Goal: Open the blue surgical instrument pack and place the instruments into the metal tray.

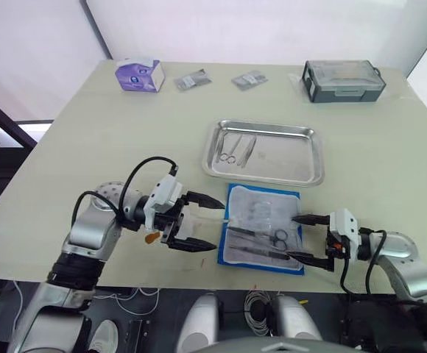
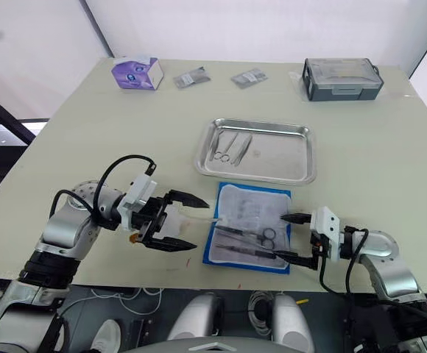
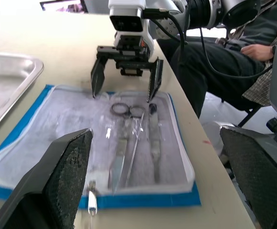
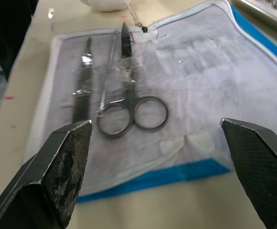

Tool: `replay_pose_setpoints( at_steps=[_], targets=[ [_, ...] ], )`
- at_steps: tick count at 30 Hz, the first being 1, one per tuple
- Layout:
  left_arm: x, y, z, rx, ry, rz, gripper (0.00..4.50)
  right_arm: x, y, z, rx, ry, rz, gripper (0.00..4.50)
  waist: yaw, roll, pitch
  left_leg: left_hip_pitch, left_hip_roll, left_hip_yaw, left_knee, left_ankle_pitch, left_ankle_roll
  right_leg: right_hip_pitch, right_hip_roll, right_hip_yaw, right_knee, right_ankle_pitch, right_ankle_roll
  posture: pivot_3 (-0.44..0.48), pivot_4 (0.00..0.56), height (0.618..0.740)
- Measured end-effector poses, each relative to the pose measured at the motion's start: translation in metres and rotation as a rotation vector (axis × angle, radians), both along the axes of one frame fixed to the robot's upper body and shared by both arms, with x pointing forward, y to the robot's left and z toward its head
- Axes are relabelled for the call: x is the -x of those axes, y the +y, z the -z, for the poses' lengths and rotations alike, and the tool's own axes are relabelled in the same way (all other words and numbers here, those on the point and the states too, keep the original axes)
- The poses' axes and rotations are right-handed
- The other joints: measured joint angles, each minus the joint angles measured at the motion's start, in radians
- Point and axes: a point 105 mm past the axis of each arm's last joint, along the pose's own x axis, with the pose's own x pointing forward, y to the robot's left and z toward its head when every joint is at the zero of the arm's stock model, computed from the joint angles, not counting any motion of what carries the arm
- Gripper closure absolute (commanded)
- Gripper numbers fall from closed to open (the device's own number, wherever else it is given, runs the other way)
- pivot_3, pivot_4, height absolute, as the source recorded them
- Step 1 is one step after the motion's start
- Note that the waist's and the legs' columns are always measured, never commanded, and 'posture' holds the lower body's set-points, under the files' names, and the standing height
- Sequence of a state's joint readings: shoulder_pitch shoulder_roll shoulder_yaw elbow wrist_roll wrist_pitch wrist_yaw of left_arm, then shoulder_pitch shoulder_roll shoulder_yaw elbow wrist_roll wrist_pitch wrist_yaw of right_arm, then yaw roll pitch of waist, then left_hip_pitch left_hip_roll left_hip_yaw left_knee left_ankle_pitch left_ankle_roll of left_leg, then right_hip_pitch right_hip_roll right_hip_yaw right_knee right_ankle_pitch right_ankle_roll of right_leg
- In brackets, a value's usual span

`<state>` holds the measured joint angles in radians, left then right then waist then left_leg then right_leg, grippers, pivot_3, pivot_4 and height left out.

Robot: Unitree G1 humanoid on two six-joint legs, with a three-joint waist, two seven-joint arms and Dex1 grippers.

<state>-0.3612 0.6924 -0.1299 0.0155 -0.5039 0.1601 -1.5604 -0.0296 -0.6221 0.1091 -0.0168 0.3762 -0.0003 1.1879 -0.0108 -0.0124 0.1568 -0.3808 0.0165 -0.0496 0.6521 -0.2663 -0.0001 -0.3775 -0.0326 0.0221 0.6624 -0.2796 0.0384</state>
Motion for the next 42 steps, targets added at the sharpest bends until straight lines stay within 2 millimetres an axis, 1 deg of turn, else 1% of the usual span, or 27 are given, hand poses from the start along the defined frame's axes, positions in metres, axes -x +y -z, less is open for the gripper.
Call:
replay_pose_setpoints(
  at_steps=[3,5,8,12,13,16,20,22,25,31,42],
  targets=[
    [-0.002,-0.003,0.002,0.005,-0.008,0.005,0.02,0.004,0.001,-0.005,-0.011,0.006,-0.010,0.00,-0.003,0.003,0.006,0.000,0.000,0.000,0.000,0.000,0.000,0.000,0.001,0.000,0.001,0.000,0.000,0.000,0.150,0.740],
    [-0.001,-0.008,0.005,0.003,-0.008,0.025,0.02,0.007,0.000,-0.010,-0.006,-0.003,-0.023,0.00,-0.002,0.004,0.008,0.000,0.000,0.000,0.001,0.000,0.000,-0.001,0.000,0.000,0.001,0.000,0.000,0.000,0.150,0.740],
    [-0.001,-0.014,0.014,-0.027,-0.003,0.039,0.02,0.008,-0.003,-0.020,-0.005,-0.030,-0.022,0.00,-0.001,0.004,0.009,-0.001,-0.001,0.000,0.001,0.000,0.000,-0.001,0.000,0.000,0.000,0.000,0.000,0.000,0.150,0.740],
    [-0.001,-0.025,0.025,-0.031,-0.003,0.050,0.02,0.012,-0.005,-0.028,0.000,-0.040,-0.025,0.00,0.000,0.003,0.010,-0.001,-0.001,0.000,0.001,0.000,0.000,-0.001,0.000,0.000,0.000,0.000,0.000,0.000,0.150,0.740],
    [-0.003,-0.025,0.033,-0.050,-0.007,0.049,0.02,0.014,-0.005,-0.030,-0.001,-0.044,-0.025,0.00,-0.001,0.003,0.010,-0.001,-0.001,0.000,0.001,0.000,0.000,-0.001,0.000,0.000,0.000,0.000,0.000,0.000,0.150,0.740],
    [-0.004,-0.023,0.044,-0.075,-0.014,0.045,0.02,0.016,-0.005,-0.034,-0.008,-0.052,-0.028,0.00,-0.003,0.003,0.010,-0.001,-0.001,0.000,0.001,0.000,0.000,-0.001,0.001,0.000,0.001,0.000,0.000,0.000,0.150,0.740],
    [-0.008,-0.022,0.053,-0.092,-0.042,0.050,0.02,0.020,-0.001,-0.039,-0.015,-0.056,-0.041,0.00,0.000,0.003,0.010,0.000,-0.001,0.000,0.001,0.000,0.000,-0.001,0.001,0.000,0.001,0.000,0.000,0.000,0.150,0.740],
    [-0.013,-0.027,0.057,-0.100,-0.063,0.058,0.02,0.020,-0.001,-0.040,-0.011,-0.063,-0.041,0.00,0.002,0.003,0.009,0.000,-0.002,0.000,0.002,0.000,0.000,0.000,0.000,0.000,0.001,0.000,0.000,0.000,0.150,0.740],
    [-0.018,-0.031,0.058,-0.097,-0.071,0.059,0.02,0.020,-0.002,-0.041,0.000,-0.066,-0.039,0.00,0.003,0.004,0.009,0.000,-0.003,0.000,0.002,0.000,0.000,0.000,-0.001,0.000,0.001,0.000,0.001,0.000,0.150,0.740],
    [-0.025,-0.029,0.063,-0.116,-0.077,0.047,0.02,0.020,-0.005,-0.045,0.013,-0.086,-0.033,0.00,0.000,0.007,0.007,0.001,-0.003,0.000,0.002,0.000,0.000,0.001,0.000,0.000,0.002,0.000,0.001,0.000,0.150,0.740],
    [-0.021,-0.029,0.068,-0.171,-0.061,0.080,0.02,0.018,-0.004,-0.048,0.018,-0.088,-0.033,0.00,-0.002,0.011,0.005,0.001,-0.003,0.000,0.002,0.000,0.000,0.001,0.000,0.000,0.002,0.000,0.001,0.000,0.150,0.740]
  ],
)
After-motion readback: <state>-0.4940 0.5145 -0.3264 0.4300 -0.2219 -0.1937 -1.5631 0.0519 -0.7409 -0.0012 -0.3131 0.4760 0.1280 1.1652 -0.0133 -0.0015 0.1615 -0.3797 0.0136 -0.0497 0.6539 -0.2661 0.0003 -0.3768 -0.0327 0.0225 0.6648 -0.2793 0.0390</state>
